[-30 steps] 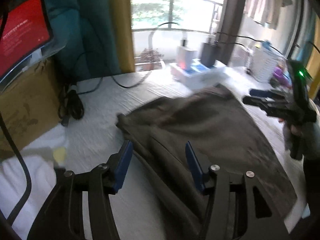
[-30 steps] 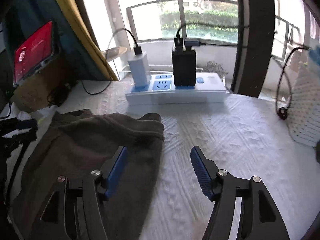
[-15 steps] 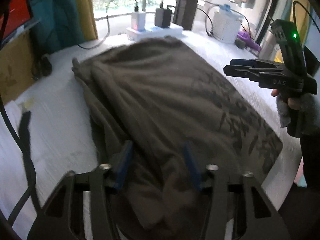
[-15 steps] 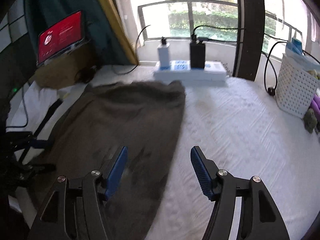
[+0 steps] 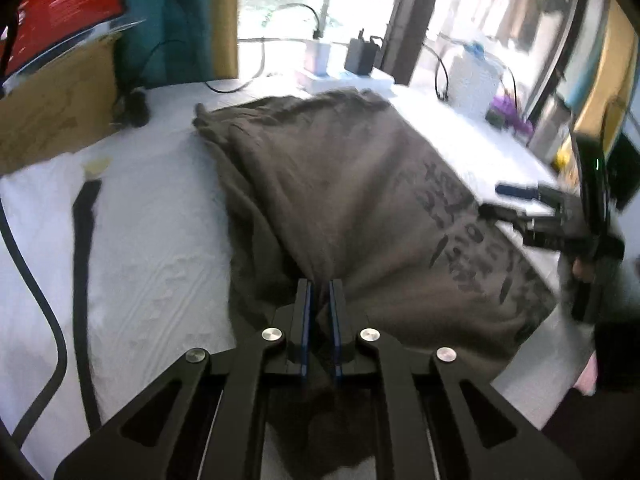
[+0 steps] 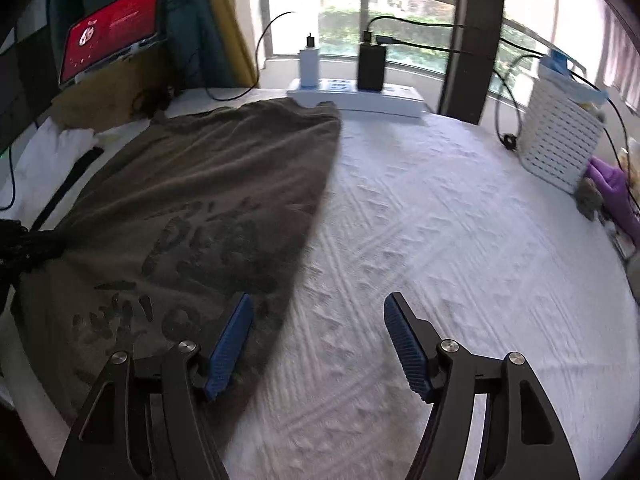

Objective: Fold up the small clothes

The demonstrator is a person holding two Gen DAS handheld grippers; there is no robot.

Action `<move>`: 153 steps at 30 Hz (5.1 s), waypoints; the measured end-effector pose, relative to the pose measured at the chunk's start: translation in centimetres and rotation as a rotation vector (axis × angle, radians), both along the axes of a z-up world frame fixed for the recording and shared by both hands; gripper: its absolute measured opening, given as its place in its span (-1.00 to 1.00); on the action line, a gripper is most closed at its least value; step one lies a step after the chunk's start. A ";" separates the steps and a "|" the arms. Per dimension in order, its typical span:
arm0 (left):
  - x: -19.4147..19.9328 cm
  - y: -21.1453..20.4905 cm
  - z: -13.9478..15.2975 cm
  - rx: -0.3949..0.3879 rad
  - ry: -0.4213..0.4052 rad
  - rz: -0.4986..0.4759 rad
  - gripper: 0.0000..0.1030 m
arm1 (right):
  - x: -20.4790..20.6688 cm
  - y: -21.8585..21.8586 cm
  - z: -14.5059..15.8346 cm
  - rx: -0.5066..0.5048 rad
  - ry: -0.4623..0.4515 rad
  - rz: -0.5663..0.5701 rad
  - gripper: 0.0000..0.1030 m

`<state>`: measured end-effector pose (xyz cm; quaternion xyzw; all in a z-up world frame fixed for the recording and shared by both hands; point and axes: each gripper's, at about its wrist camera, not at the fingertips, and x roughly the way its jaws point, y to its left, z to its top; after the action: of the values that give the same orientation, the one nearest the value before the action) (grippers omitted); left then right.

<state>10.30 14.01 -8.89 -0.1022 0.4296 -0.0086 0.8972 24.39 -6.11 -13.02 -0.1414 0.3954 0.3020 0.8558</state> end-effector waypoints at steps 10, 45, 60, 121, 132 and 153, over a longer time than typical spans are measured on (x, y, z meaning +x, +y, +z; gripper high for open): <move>-4.9 -1.3 0.5 -0.056 0.012 -0.048 -0.11 | -5.3 -0.4 1.2 0.042 0.028 0.095 0.37; -8.0 -1.6 0.9 0.083 0.038 0.050 -0.17 | -8.7 -3.3 0.3 0.008 0.041 0.062 0.56; -0.8 -1.9 2.9 0.017 -0.052 0.060 0.29 | -3.3 -3.2 2.9 0.067 -0.005 0.036 0.56; 15.6 1.5 -2.5 0.103 -0.027 -0.102 -0.62 | 13.6 13.1 -0.7 0.073 0.094 0.301 -0.49; 13.5 -0.5 0.5 0.115 -0.091 -0.130 -0.65 | 10.6 11.8 2.2 0.111 0.052 0.311 -0.75; 5.2 -4.1 8.7 0.141 -0.309 -0.104 -0.66 | 1.0 4.5 11.7 0.232 -0.175 0.270 -0.76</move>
<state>15.51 9.95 -0.23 -0.0141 0.2910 -0.0402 0.9558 25.38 -1.58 -1.34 -0.1196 0.2593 0.4442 0.8492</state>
